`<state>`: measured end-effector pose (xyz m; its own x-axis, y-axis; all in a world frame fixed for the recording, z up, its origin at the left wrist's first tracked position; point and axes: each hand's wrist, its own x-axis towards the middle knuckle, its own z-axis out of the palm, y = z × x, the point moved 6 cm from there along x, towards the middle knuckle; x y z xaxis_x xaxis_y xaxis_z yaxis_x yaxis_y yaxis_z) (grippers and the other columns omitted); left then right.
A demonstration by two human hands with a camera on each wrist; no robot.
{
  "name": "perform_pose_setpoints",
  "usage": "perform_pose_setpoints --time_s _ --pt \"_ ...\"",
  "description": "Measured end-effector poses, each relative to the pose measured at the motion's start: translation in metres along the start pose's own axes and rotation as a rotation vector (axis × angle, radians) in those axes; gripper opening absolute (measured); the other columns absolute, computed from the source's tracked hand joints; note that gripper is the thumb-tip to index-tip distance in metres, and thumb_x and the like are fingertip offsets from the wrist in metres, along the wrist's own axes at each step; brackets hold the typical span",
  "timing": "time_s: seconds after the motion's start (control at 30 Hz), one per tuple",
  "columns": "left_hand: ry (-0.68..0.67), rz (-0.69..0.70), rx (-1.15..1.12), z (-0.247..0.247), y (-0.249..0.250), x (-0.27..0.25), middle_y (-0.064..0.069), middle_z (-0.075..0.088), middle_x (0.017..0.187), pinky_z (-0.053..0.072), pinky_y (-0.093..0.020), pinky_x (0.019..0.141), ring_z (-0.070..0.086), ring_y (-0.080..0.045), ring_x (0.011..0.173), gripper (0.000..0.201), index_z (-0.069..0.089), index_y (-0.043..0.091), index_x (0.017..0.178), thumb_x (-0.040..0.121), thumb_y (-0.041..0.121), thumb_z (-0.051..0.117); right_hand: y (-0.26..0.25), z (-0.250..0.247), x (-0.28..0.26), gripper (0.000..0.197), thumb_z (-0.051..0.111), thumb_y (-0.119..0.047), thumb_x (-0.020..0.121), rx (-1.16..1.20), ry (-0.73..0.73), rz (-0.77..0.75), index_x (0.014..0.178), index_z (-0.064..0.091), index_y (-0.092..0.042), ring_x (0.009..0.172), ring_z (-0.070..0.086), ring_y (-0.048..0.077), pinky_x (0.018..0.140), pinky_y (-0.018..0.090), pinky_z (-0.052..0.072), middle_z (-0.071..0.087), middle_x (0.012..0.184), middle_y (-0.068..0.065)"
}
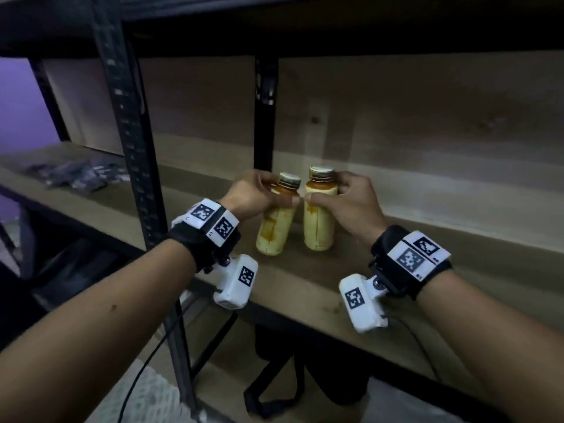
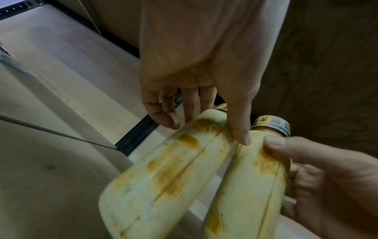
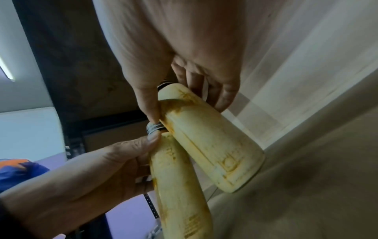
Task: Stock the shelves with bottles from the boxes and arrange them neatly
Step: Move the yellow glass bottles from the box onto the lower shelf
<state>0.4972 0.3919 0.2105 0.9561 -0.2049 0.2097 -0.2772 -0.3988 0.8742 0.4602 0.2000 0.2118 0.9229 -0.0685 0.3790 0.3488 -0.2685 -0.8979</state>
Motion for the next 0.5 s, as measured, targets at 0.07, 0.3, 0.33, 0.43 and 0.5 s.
perform_pose_setpoints --time_s 0.07,0.3,0.33,0.43,0.5 --pt "0.091 -0.023 0.042 -0.005 -0.016 0.035 0.007 0.075 0.082 0.05 -0.016 0.052 0.07 -0.004 0.073 0.039 0.074 0.022 0.095 0.062 0.035 0.089 0.013 0.006 0.033 0.041 0.087 -0.029 0.068 -0.108 -0.002 0.006 0.103 0.07 -0.021 0.093 0.07 0.008 0.089 0.037 0.057 0.075 0.099 -0.008" --pt "0.253 -0.105 0.207 -0.023 -0.068 0.145 0.001 0.073 0.076 0.059 -0.026 0.067 0.071 -0.015 0.074 0.033 0.077 0.02 0.08 0.06 0.042 0.089 0.057 0.035 0.127 0.041 0.082 -0.051 0.067 -0.506 -0.046 -0.067 0.096 0.069 -0.024 0.085 0.067 0.011 0.076 0.034 0.057 0.072 0.092 -0.008" --pt "0.265 -0.099 0.212 -0.025 -0.072 0.157 0.006 0.07 0.067 0.054 -0.02 0.057 0.068 -0.011 0.066 0.029 0.075 0.023 0.072 0.059 0.045 0.089 0.063 0.039 0.14 0.041 0.081 -0.052 0.068 -0.525 -0.046 -0.052 0.095 0.069 -0.024 0.084 0.067 0.012 0.076 0.035 0.057 0.071 0.092 -0.006" --pt "0.308 -0.095 0.205 -0.03 -0.081 0.185 0.012 0.06 0.057 0.04 -0.013 0.041 0.059 -0.005 0.054 0.03 0.064 0.026 0.06 0.062 0.045 0.088 0.077 0.054 0.173 0.037 0.079 -0.05 0.069 -0.522 -0.062 -0.008 0.094 0.07 -0.023 0.084 0.068 0.015 0.074 0.034 0.057 0.071 0.091 -0.004" --pt "0.314 -0.105 0.189 -0.033 -0.087 0.199 0.011 0.059 0.062 0.042 -0.014 0.048 0.059 -0.008 0.058 0.033 0.06 0.026 0.062 0.063 0.046 0.087 0.082 0.065 0.19 0.028 0.08 -0.045 0.07 -0.499 -0.07 -0.014 0.087 0.071 -0.023 0.081 0.069 0.014 0.065 0.028 0.054 0.071 0.086 -0.004"
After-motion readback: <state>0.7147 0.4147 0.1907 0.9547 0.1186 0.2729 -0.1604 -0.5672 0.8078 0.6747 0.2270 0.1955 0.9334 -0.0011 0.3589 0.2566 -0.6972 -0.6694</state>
